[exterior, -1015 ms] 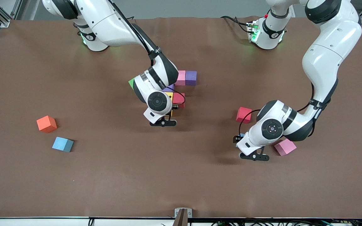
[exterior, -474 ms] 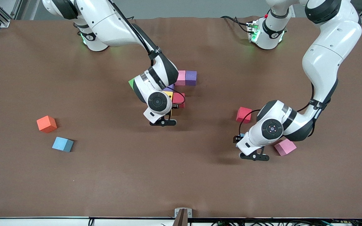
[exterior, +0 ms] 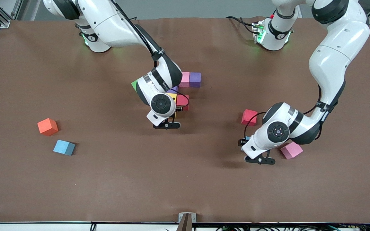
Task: Arrange 11 blocks into digit 3
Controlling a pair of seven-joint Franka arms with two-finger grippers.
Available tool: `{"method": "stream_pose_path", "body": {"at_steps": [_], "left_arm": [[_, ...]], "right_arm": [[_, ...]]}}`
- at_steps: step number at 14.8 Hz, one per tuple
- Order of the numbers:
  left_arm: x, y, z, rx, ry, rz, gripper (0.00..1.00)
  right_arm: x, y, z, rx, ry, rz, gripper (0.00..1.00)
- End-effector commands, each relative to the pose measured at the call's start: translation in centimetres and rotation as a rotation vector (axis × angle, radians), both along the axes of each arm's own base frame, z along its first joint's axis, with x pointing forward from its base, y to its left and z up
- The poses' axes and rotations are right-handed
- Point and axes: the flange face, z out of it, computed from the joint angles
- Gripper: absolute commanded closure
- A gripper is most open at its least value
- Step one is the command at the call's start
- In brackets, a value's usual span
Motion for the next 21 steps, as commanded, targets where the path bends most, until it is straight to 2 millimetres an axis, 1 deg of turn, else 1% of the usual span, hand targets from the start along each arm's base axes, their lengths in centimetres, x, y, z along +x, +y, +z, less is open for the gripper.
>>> {"method": "stream_pose_path", "body": {"at_steps": [1,2,4,6,8,12,14,15,17,18,19,21], "left_arm": [[0.1,-0.2,0.1,0.003,-0.009,0.005,0.19],[0.1,-0.1,0.0,0.004,-0.009,0.006,0.19],[0.1,-0.2,0.0,0.003,-0.007,0.007,0.25],[-0.3,-0.1,-0.4,0.005,0.007,0.009,0.28],[-0.5,-0.1,-0.6,0.008,0.018,0.009,0.34],[-1.0,-0.3,-1.1,0.013,0.031,0.001,0.48],[-1.1,-0.3,-1.1,0.015,0.034,-0.002,0.6],[-1.0,-0.2,-1.1,0.018,0.035,-0.002,0.64],[-1.0,-0.2,-0.8,0.022,0.034,-0.001,0.76],[-0.9,-0.2,-0.5,0.023,0.029,0.0,0.8],[-0.9,0.0,-0.1,0.034,0.04,0.005,0.8],[-0.8,0.0,1.4,0.047,0.032,0.04,0.83]], "right_arm": [[0.2,-0.2,0.2,0.017,-0.015,0.001,0.61],[0.2,-0.2,0.2,0.022,-0.018,0.022,0.61],[0.4,-0.4,0.2,0.033,-0.027,0.05,0.62],[0.6,-0.4,0.0,0.032,-0.041,0.059,0.62],[0.7,-0.6,-0.3,0.018,-0.055,0.075,0.62],[0.8,-0.9,-0.6,0.019,-0.056,0.109,0.62],[0.8,-1.1,-0.9,0.016,-0.055,0.107,0.62],[0.6,-1.1,-1.1,0.017,-0.056,0.107,0.62],[0.5,-1.2,-1.5,0.019,-0.065,0.101,0.62],[0.4,-1.3,-1.8,0.016,-0.064,0.097,0.62],[0.4,-1.3,-1.7,0.016,-0.064,0.094,0.62],[0.4,-1.3,-1.5,0.018,-0.066,0.089,0.62]]}}
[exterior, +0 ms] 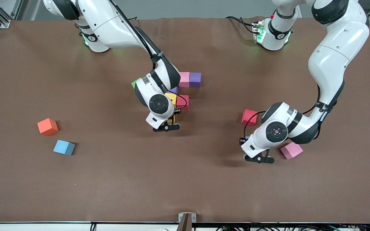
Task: Arrange 11 blocks into digit 3
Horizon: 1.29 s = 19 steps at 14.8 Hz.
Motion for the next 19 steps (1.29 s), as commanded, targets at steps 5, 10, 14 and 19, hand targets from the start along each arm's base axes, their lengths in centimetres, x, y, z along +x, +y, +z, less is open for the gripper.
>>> {"method": "stream_pose_path", "body": {"at_steps": [5,10,14,19], "left_arm": [[-1.5,-3.6,5.7,0.012,-0.003,0.269,0.85],[-4.6,-8.0,6.7,0.072,0.029,0.684,0.85],[-7.4,-10.8,6.0,0.089,0.034,0.99,0.83],[-11.6,-13.5,4.3,0.012,-0.017,1.368,0.81]], "right_arm": [[-0.4,-0.2,-0.1,0.002,-0.016,0.0,0.62],[-0.4,-0.1,0.3,0.002,-0.022,0.006,0.62],[-0.6,0.0,0.2,0.0,-0.019,0.009,0.62],[-1.1,-0.3,0.3,-0.008,-0.009,0.013,0.62]]}}
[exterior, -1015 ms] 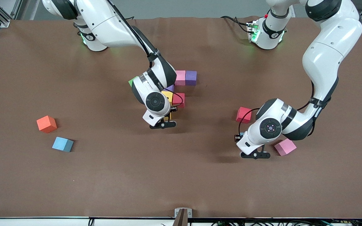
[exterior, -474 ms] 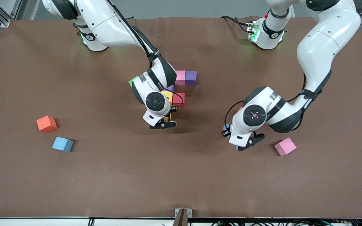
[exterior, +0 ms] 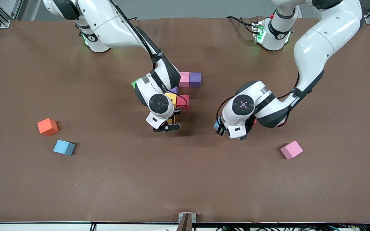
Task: Arrange 11 blocks into digit 3
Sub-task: 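Carry the blue cube to the figure with the left gripper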
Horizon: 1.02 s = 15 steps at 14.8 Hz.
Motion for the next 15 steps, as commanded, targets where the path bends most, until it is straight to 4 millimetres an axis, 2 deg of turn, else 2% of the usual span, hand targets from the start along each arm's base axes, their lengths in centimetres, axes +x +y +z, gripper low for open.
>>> {"method": "stream_pose_path", "body": {"at_steps": [1,9,11,13,15], "left_arm": [[-3.2,-0.6,-0.3,0.014,-0.048,0.167,0.81],[-7.9,-4.0,-2.2,-0.039,-0.072,0.455,0.81],[-9.2,-5.5,-2.4,-0.032,-0.111,0.498,0.81],[-9.5,-5.9,-2.7,-0.031,-0.108,0.526,0.81],[-10.8,-7.4,-2.6,-0.034,-0.106,0.533,0.81]], "right_arm": [[-1.1,-0.4,0.2,-0.012,-0.001,0.013,0.62],[-1.2,-0.3,0.4,-0.01,0.002,0.006,0.62],[-1.2,-0.3,0.4,-0.01,0.002,0.006,0.62],[-1.2,-0.3,0.4,-0.011,0.004,-0.001,0.62],[-1.3,-0.2,0.4,-0.012,0.005,0.0,0.62]]}}
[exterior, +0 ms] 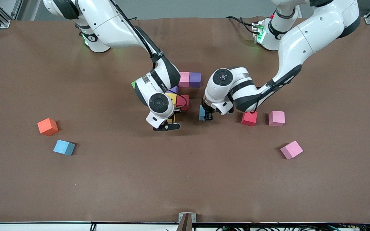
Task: Arrange 11 blocks into digit 3
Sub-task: 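Carry the blue cube to the figure with the left gripper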
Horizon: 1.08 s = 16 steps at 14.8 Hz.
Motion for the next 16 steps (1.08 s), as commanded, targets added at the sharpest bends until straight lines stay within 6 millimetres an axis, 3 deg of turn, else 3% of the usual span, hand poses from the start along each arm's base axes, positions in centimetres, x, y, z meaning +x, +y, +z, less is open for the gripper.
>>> {"method": "stream_pose_path", "body": {"at_steps": [1,9,16], "left_arm": [[-2.0,-1.8,0.4,0.002,-0.029,0.142,0.81],[-4.6,-4.4,-0.1,0.004,-0.015,0.171,0.81],[-5.5,-4.9,-0.9,0.018,-0.011,0.191,0.81]], "right_arm": [[-1.0,-0.2,0.4,-0.011,0.001,-0.001,0.62],[-1.1,-0.1,0.3,-0.01,0.002,-0.016,0.61],[-1.0,-0.1,0.3,-0.011,0.005,-0.039,0.61]]}}
